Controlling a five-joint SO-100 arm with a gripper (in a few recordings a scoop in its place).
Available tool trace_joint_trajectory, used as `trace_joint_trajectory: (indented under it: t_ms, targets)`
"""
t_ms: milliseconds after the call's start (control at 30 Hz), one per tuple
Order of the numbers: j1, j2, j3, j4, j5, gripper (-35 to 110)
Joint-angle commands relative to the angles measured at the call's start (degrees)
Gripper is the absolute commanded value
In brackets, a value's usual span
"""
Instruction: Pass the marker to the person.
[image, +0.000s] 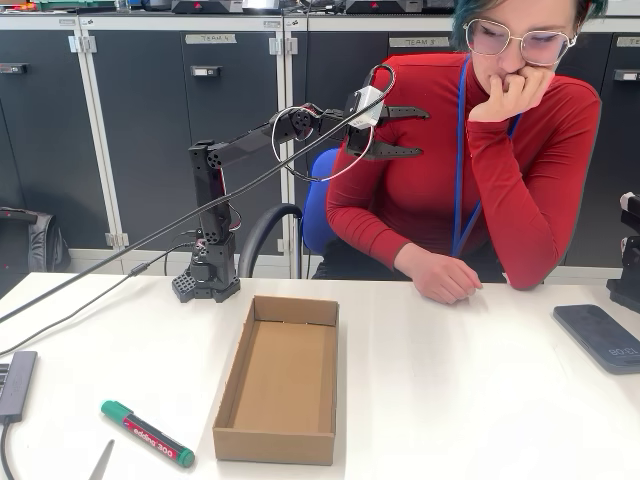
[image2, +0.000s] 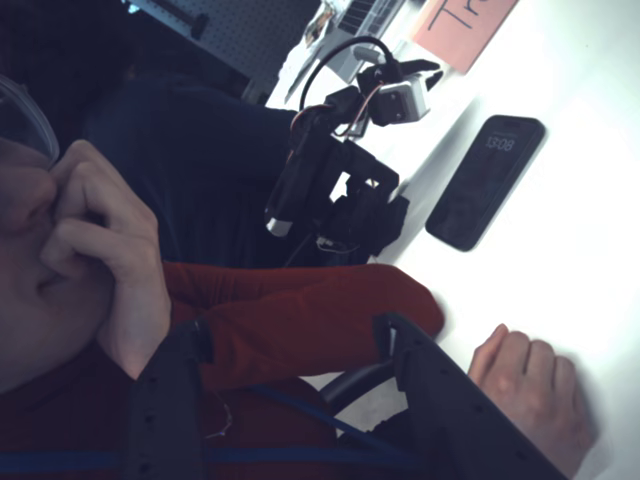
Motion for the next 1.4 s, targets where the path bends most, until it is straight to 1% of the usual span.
trace_joint_trajectory:
  t_ms: [0,1367]
  targets:
    - [0.0,3.0,-3.1,0.1,-1.1,36]
    - [1.0,2.6,-3.6,-0.4,-0.6,36]
